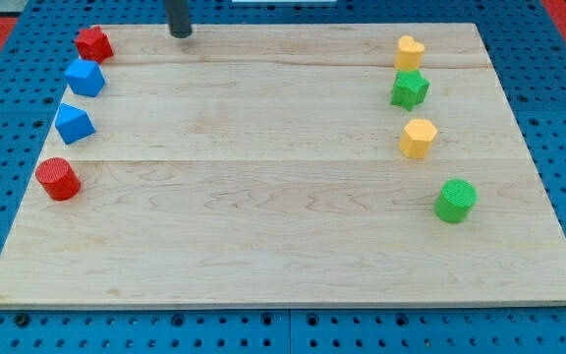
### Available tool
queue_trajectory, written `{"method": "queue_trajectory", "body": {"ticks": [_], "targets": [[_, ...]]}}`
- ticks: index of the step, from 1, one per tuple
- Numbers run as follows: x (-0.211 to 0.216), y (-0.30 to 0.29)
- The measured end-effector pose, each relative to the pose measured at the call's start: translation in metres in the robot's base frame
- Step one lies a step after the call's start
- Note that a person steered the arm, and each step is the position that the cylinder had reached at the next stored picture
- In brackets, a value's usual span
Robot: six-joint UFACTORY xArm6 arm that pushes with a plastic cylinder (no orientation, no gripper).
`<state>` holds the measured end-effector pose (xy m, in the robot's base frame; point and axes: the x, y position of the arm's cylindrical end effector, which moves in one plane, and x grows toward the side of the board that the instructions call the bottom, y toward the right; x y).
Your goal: Slide yellow heart to the center of the board
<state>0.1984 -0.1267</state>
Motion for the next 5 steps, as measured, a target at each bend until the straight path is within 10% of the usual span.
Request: {"method": "queue_trajectory", "body": {"ticks": [5], "targets": [[-0.006,0.225]]}}
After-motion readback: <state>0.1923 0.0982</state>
